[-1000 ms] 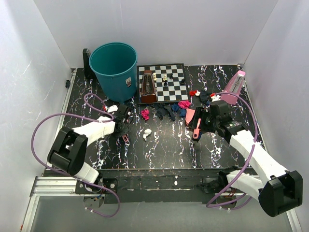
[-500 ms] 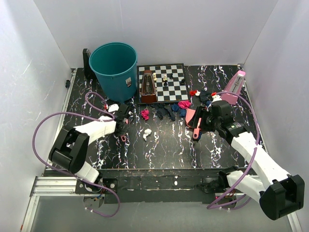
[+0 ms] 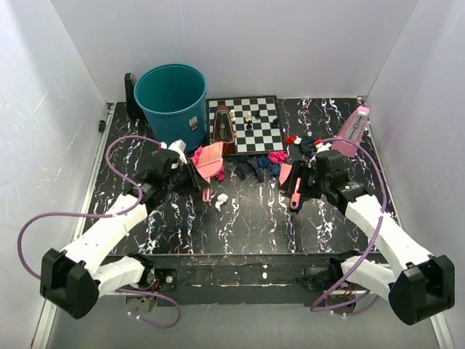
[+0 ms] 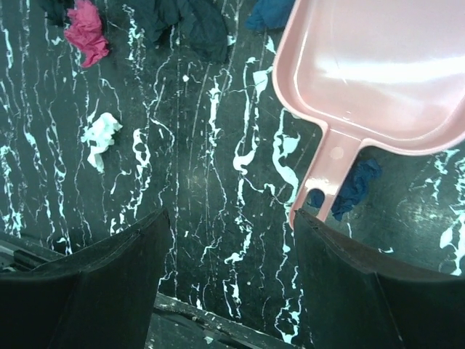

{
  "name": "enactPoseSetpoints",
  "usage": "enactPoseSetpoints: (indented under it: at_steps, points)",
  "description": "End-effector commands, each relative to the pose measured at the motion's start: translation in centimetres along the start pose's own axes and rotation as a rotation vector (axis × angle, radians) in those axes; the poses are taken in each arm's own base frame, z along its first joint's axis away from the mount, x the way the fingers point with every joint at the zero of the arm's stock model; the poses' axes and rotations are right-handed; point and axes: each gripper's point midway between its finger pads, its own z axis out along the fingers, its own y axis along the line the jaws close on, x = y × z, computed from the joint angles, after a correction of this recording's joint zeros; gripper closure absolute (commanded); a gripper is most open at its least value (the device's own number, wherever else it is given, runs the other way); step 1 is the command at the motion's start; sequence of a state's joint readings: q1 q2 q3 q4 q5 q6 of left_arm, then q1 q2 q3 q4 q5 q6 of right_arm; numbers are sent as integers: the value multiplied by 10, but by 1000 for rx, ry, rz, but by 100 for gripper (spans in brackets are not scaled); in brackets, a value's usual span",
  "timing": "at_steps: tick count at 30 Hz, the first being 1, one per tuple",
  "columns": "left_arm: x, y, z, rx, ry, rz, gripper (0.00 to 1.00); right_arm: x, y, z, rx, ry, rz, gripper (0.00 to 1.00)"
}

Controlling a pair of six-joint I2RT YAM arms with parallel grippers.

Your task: Sweep away the paper scraps from the table

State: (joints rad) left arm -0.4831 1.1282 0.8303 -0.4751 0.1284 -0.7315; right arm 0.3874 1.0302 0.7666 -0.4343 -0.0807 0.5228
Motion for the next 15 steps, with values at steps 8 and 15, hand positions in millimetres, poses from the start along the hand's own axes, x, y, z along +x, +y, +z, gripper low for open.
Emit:
enactPoseSetpoints:
  at_steps: [8,15]
  points:
    - [31,-84,-30,551,158,172,87,-63,91,-41,-312,-4,-160,23]
    - [31,-71,7,498,176,250,88,-67,101,-46,-364,-27,-147,23]
